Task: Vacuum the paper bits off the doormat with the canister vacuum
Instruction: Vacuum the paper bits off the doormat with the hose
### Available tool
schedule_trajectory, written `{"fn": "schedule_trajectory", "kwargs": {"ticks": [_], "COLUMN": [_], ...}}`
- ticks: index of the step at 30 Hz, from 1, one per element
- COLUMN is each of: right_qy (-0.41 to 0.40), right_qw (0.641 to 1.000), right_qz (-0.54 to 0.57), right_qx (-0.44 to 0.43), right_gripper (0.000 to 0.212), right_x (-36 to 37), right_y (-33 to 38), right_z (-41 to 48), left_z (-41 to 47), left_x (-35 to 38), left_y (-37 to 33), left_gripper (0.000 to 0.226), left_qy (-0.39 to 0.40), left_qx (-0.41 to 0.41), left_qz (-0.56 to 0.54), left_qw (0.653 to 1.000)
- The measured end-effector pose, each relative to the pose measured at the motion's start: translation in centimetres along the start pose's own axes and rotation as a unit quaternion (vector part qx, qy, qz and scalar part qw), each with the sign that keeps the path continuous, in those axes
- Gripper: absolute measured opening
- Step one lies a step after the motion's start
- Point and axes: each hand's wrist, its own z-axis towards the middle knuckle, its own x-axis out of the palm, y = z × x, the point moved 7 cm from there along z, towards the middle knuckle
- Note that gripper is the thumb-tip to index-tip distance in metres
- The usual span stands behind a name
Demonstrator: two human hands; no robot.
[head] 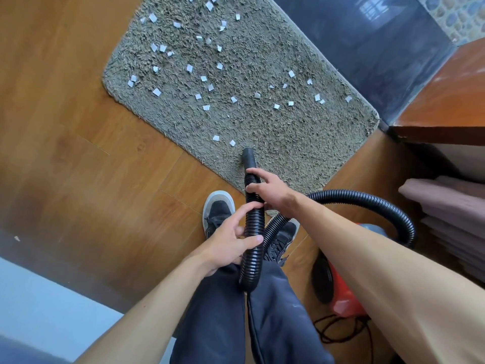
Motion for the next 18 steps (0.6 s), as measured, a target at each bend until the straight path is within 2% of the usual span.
{"fn": "schedule_trajectory", "kwargs": {"ticks": [9,18], "right_qy": [0.031,0.06], "right_qw": [0.998,0.993], "right_qz": [-0.043,-0.101], "right_qx": [-0.022,-0.032], "right_gripper": [0.055,0.054], "right_x": [2.2,5.2], "right_y": [2.5,3.8], "right_z": [1.0,2.0], "left_z": [-0.5,-1.8], "left_x": [-2.2,-3.9], "left_y": [-0.4,0.5], "left_gripper": [0.059,0.062], "left_qy": [-0.053,-0.096], "left_qx": [0.036,0.037], "left_qz": [-0.016,-0.066], "left_qw": [0.998,0.993]}}
